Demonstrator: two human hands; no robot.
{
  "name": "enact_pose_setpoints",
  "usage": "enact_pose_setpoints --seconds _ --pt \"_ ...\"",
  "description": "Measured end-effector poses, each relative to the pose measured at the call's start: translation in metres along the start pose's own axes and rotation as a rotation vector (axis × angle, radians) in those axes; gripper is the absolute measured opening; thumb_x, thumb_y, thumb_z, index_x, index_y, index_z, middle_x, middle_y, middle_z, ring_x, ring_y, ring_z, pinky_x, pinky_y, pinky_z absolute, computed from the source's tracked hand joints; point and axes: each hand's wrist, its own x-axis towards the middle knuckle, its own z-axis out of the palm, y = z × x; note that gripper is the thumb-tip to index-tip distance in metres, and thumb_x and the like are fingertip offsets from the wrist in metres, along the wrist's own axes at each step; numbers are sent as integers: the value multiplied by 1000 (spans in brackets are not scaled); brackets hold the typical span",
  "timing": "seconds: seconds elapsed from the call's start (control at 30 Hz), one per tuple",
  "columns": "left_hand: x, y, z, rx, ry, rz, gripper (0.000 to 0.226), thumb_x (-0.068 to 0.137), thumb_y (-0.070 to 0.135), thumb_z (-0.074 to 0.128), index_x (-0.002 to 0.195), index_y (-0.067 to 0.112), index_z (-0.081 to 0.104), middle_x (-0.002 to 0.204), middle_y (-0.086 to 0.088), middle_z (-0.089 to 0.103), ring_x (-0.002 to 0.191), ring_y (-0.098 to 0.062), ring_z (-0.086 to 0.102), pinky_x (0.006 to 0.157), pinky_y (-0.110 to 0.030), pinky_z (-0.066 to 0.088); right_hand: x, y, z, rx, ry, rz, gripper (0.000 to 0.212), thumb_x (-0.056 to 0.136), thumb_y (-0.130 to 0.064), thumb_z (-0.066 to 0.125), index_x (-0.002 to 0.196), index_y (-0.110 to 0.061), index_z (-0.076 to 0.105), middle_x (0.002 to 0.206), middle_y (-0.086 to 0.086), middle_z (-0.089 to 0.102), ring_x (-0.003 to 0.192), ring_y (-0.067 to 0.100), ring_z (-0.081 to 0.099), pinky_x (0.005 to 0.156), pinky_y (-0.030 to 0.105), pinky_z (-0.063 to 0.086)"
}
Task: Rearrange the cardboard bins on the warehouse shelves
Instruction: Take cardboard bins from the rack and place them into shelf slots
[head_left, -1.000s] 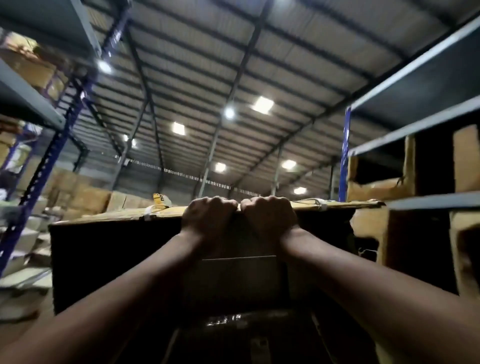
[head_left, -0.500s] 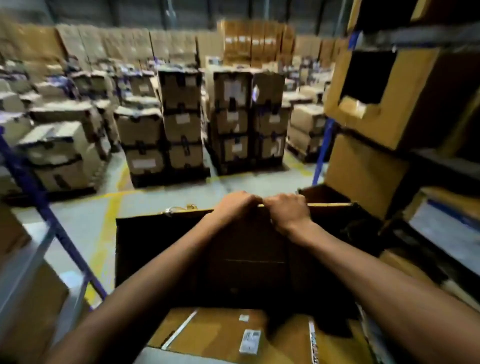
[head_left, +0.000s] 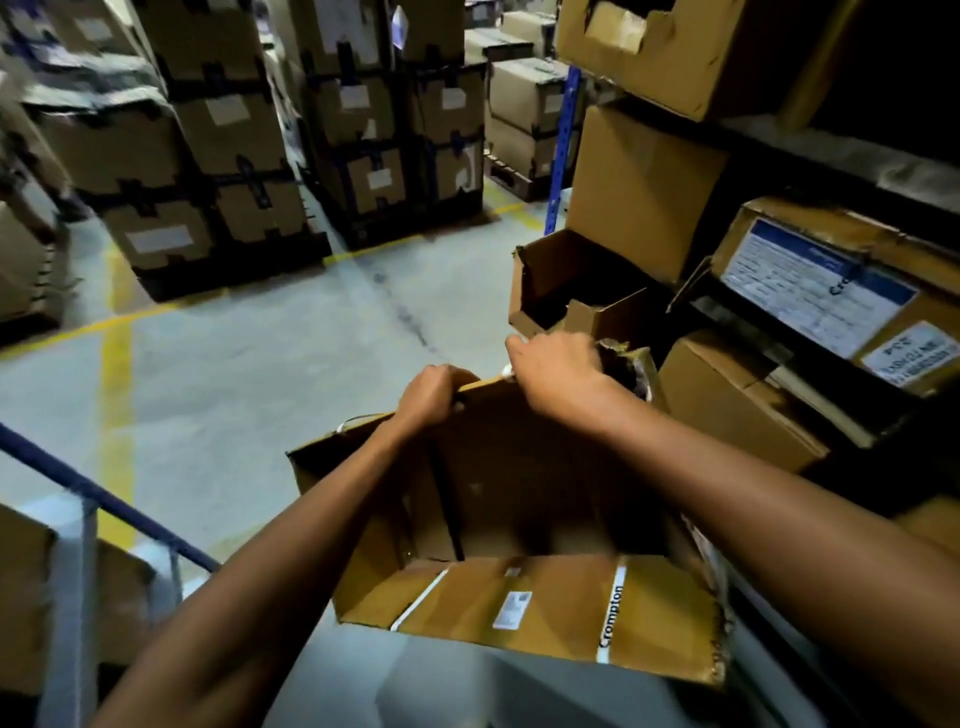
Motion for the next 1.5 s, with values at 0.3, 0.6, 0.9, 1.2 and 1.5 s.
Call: enact_pose_setpoints --seconds 0.3,0.6,0.9,1.2,1.5 --pt "8 51 21 -224 196 46 21 70 4 63 88 10 70 85 -12 72 90 -28 68 64 -30 43 -16 8 14 253 218 72 19 88 -21 60 106 -25 64 102 9 67 100 33 64 73 37 46" --pt "8 33 27 -528 72 -100 18 65 -11 55 71 2 66 66 -2 63 65 -13 57 58 -26 41 -16 42 52 750 -240 -54 22 79 -24 71 100 -27 64 92 -4 65 89 17 62 74 27 48" --pt "-22 42 36 -455 175 -60 40 87 18 66 126 10 60 130 -8 61 123 -22 54 98 -27 39 -15 15 122 658 72 432 17 93 -17 51 104 -16 64 95 14 65 91 36 62 67 34 41" --pt "-124 -53 41 -241 656 -655 60 87 42 65 135 11 47 148 -15 38 137 -34 35 108 -53 29 -7 3 144 1028 192 907 15 92 -15 54 86 -11 67 85 8 67 81 29 64 71 33 49" --pt "-67 -72 -25 -777 472 -663 34 86 37 58 105 10 67 104 -11 71 99 -32 65 88 -38 52 3 -7 91 1173 374 905 18 92 -23 58 94 -11 71 84 5 69 78 27 64 71 31 48"
